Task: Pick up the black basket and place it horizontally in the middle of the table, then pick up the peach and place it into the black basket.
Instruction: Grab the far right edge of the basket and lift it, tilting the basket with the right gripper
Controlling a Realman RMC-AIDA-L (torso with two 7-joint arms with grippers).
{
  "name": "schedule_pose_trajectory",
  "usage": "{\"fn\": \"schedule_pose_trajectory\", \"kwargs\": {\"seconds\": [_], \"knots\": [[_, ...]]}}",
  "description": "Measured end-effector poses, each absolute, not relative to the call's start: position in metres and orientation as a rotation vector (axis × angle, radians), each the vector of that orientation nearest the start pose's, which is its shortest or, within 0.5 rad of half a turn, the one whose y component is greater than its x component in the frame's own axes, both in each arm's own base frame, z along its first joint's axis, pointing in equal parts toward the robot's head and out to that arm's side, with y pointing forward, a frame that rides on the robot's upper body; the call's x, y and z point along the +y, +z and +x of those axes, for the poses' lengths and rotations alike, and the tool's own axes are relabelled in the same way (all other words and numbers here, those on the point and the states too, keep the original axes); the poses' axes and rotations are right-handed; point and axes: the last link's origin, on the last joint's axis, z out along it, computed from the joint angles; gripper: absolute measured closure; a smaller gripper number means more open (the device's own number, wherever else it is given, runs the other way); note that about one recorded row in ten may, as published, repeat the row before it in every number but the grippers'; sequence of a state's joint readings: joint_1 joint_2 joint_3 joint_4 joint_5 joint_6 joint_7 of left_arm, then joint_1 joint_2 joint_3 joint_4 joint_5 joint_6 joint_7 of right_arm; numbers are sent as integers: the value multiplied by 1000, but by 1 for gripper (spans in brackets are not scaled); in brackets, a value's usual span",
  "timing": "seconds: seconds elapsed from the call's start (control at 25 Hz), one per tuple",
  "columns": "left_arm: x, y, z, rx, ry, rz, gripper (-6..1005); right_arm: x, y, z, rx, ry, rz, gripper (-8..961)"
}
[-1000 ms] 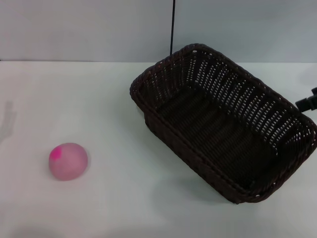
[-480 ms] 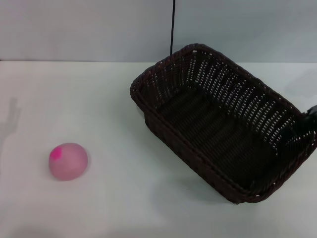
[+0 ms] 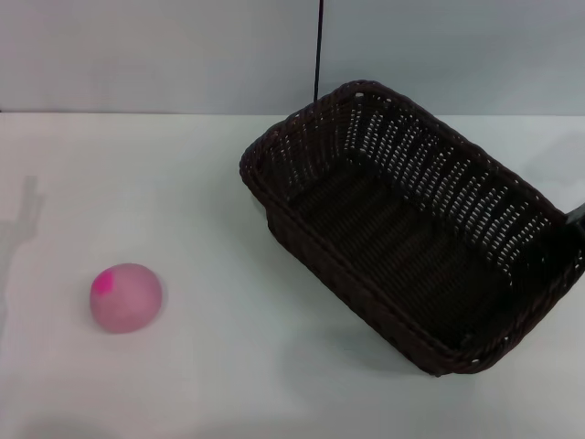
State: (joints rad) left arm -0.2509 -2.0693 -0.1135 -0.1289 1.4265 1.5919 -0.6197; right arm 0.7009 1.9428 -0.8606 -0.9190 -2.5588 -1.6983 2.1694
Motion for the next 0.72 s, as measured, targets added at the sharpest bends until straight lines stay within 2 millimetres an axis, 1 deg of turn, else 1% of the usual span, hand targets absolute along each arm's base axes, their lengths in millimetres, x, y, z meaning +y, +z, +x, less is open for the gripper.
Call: {"fn": "schedule_pose_trajectory", "kwargs": {"seconds": [0.2, 0.48, 0.6, 0.64, 0.68, 0.72], "knots": [[241, 27, -364, -776, -1159, -1216, 231, 365, 64, 259, 1201, -297, -2685, 595], [241, 27, -364, -784, -1166, -1213, 231, 363, 65, 263, 1212, -268, -2671, 772], [241, 27, -364, -784, -1167, -1213, 231, 363, 69, 263, 1206, -224, -2670, 772], [241, 27, -364, -784, -1167, -1213, 231, 362, 71, 262, 1199, -187, -2674, 772], [240, 27, -364, -784, -1167, -1213, 231, 360, 74, 260, 1183, -102, -2696, 772], [240, 27, -364, -784, -1167, -1213, 231, 360, 74, 260, 1183, -102, -2696, 772]]}}
